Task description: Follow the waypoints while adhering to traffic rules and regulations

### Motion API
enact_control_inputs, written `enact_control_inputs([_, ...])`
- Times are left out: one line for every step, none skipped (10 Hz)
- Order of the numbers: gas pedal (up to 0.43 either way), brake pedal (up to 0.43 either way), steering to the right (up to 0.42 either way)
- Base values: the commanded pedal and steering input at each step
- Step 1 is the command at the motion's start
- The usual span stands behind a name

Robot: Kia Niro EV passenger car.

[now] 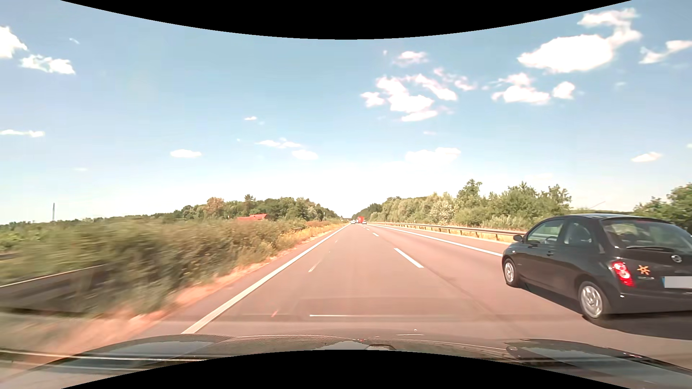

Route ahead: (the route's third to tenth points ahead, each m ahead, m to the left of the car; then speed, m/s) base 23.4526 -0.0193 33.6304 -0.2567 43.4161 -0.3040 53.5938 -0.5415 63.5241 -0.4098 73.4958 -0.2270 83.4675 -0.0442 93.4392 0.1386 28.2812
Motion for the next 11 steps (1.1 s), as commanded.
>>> enact_control_inputs([0.138, 0.0, -0.002])
enact_control_inputs([0.138, 0.0, -0.002])
enact_control_inputs([0.138, 0.0, -0.002])
enact_control_inputs([0.138, 0.0, -0.003])
enact_control_inputs([0.138, 0.0, -0.003])
enact_control_inputs([0.138, 0.0, -0.003])
enact_control_inputs([0.138, 0.0, -0.003])
enact_control_inputs([0.138, 0.0, -0.003])
enact_control_inputs([0.138, 0.0, -0.003])
enact_control_inputs([0.11, 0.0, -0.003])
enact_control_inputs([0.098, 0.0, -0.003])
